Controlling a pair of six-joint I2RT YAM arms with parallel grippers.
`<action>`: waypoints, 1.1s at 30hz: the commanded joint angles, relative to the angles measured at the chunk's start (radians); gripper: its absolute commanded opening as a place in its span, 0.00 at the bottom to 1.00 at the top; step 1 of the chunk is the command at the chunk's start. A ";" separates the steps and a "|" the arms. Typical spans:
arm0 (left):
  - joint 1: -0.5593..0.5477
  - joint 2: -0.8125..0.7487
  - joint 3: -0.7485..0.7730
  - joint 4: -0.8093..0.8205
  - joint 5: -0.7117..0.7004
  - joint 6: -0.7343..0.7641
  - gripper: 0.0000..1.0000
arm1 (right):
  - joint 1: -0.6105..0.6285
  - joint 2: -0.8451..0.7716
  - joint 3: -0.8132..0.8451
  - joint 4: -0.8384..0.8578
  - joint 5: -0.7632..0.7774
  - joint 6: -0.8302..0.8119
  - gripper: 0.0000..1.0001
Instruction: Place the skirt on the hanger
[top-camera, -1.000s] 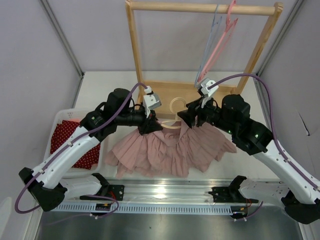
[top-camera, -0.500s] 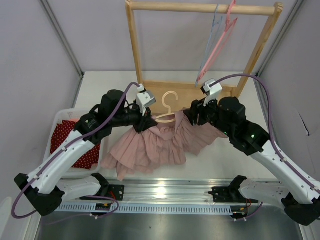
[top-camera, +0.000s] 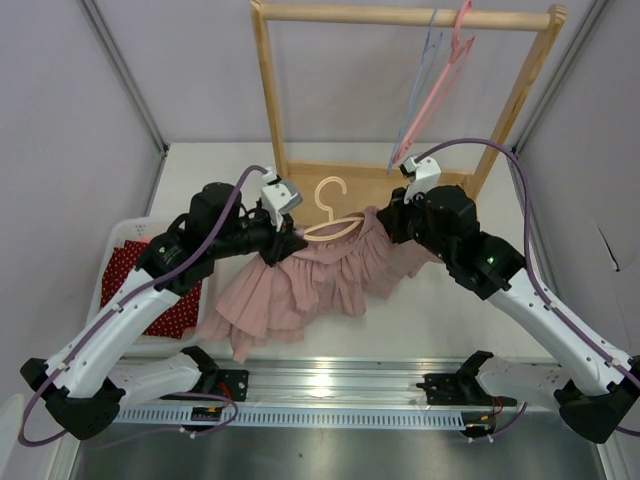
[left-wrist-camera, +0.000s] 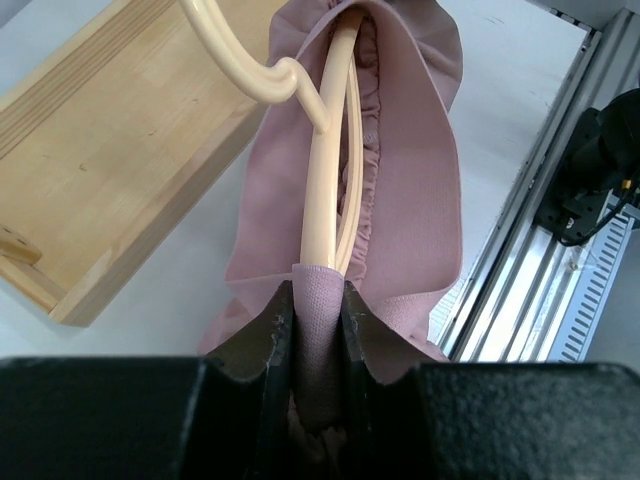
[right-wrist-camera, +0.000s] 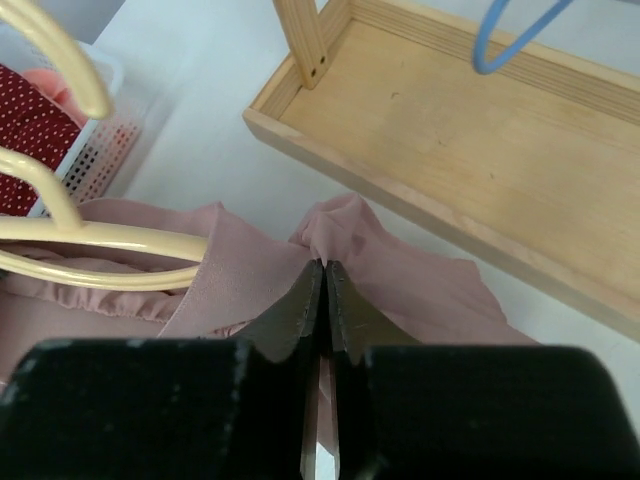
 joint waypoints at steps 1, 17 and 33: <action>0.005 -0.056 0.030 0.102 -0.021 -0.027 0.00 | -0.038 -0.023 -0.011 -0.003 0.016 0.016 0.09; 0.004 -0.027 0.220 -0.019 -0.400 0.017 0.00 | -0.046 -0.131 0.082 -0.062 0.208 0.095 0.70; 0.007 0.235 0.504 0.142 -0.707 0.089 0.00 | -0.046 -0.325 0.108 -0.023 0.280 0.137 0.69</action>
